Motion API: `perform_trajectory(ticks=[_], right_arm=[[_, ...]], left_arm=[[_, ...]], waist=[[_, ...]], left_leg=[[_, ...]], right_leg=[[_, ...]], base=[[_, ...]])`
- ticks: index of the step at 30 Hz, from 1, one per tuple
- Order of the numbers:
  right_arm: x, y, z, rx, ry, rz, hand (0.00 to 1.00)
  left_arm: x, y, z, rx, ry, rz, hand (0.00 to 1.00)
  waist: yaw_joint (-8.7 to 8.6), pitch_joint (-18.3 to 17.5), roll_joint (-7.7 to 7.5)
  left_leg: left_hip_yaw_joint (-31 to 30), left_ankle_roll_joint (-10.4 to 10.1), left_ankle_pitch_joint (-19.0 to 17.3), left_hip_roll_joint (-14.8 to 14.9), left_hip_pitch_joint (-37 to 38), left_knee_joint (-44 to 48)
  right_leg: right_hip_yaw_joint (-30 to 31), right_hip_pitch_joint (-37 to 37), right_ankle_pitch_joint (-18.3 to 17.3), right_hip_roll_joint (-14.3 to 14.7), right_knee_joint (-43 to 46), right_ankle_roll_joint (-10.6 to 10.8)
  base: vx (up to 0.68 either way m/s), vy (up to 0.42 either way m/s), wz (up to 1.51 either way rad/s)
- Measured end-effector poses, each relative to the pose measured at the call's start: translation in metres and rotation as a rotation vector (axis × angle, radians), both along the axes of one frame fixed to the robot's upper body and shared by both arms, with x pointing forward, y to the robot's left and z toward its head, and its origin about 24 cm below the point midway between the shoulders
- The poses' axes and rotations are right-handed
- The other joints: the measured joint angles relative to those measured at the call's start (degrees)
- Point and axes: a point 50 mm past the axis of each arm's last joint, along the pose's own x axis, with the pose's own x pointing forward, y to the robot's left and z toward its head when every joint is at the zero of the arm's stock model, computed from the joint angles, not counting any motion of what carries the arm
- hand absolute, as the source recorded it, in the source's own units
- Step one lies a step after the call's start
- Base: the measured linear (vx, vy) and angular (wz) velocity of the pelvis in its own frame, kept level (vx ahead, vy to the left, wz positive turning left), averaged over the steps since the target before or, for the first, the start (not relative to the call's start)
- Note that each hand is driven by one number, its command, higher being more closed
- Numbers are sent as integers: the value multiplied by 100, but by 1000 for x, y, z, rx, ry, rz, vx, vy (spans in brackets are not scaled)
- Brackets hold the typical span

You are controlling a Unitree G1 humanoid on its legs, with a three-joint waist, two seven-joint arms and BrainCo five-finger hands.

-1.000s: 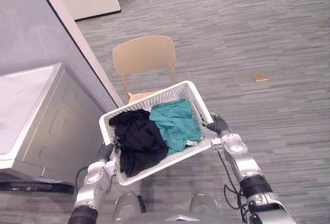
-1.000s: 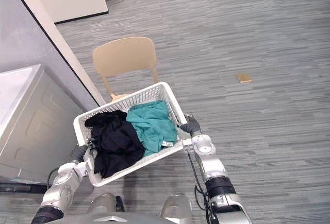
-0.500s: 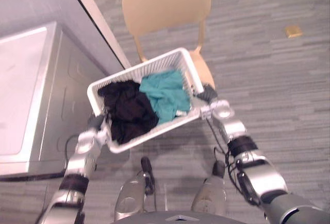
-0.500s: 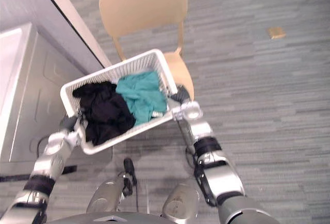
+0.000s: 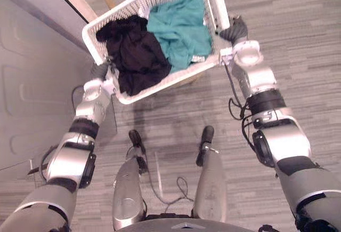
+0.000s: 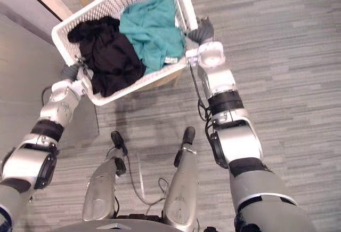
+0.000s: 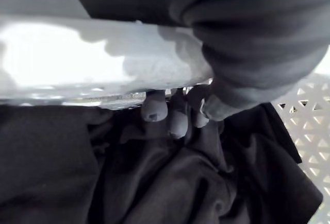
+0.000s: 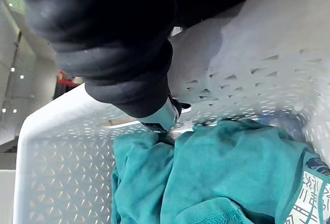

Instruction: Pick up the laundry basket with both hands and put the clothes into the washing machine.

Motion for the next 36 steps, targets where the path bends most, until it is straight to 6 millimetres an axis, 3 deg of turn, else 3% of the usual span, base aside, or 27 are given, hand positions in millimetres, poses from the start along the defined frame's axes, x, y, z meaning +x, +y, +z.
perform_trajectory(ticks=[4, 8, 11, 14, 15, 16, 17, 28, 33, 36], right_arm=[[-5, 12, 45, -26, -109, 13, 100], [-8, 19, 71, -8, -162, 26, 100], [-11, 21, 86, 20, -187, 39, 100], [-12, 20, 89, 19, -187, 45, 100], [-12, 18, 92, 17, -188, 37, 100], [-11, 17, 94, 19, -188, 33, 100], [-11, 17, 95, 20, -187, 29, 0], [-6, 16, 97, 213, -152, 104, 0], [-5, 15, 95, 214, -144, 102, 0], [-14, 19, 106, 151, -201, 124, 0]], left_arm=[[7, 9, 40, -22, -102, 39, 100], [7, 21, 79, 0, -208, 80, 100], [5, 26, 107, 20, -284, 100, 100], [5, 26, 118, 33, -309, 97, 100], [4, 26, 123, 38, -321, 96, 0], [4, 26, 125, 40, -326, 96, 0], [4, 25, 128, 41, -334, 94, 0], [6, 27, 137, 67, -317, 94, 0], [4, 29, 140, 50, -327, 96, 0], [-2, 40, 152, 55, -367, 128, 0]], waist=[[-23, 239, -73], [28, 263, -105], [29, 313, -123], [25, 315, -124], [26, 319, -132], [29, 323, -138], [36, 323, -138], [62, 414, -191], [70, 415, -191], [47, 436, -214]], left_leg=[[37, 38, 2, 154, -411, 344], [11, 50, -9, 271, -835, 492], [-29, 62, 2, 309, -1097, 549], [-139, 64, 3, 331, -1264, 608], [-154, 71, 8, 333, -1334, 627], [-155, 71, 8, 334, -1356, 640], [-169, 72, 7, 336, -1411, 678], [-319, 116, 36, 356, -1689, 783], [-317, 124, 42, 349, -1690, 807], [-325, 141, 36, 361, -1690, 888]], right_leg=[[-40, -285, 26, 48, 89, -36], [-153, -702, 26, 90, 243, -37], [-228, -909, -6, 90, 285, -149], [-310, -991, -7, 86, 318, -152], [-315, -1044, -7, 83, 336, -153], [-315, -1068, -8, 80, 345, -154], [-321, -1096, -30, 79, 347, -190], [-401, -1294, -79, 45, 495, -268], [-417, -1301, -108, 14, 564, -301], [-419, -1316, -145, -12, 677, -338]], base=[[-20, -68, 0], [-30, -49, 1], [-38, -23, 4], [-30, -2, 9], [-38, 5, 8], [-36, 5, 5], [-45, -2, 4], [-40, -13, 4], [-48, -20, 2], [-51, -30, 2]])
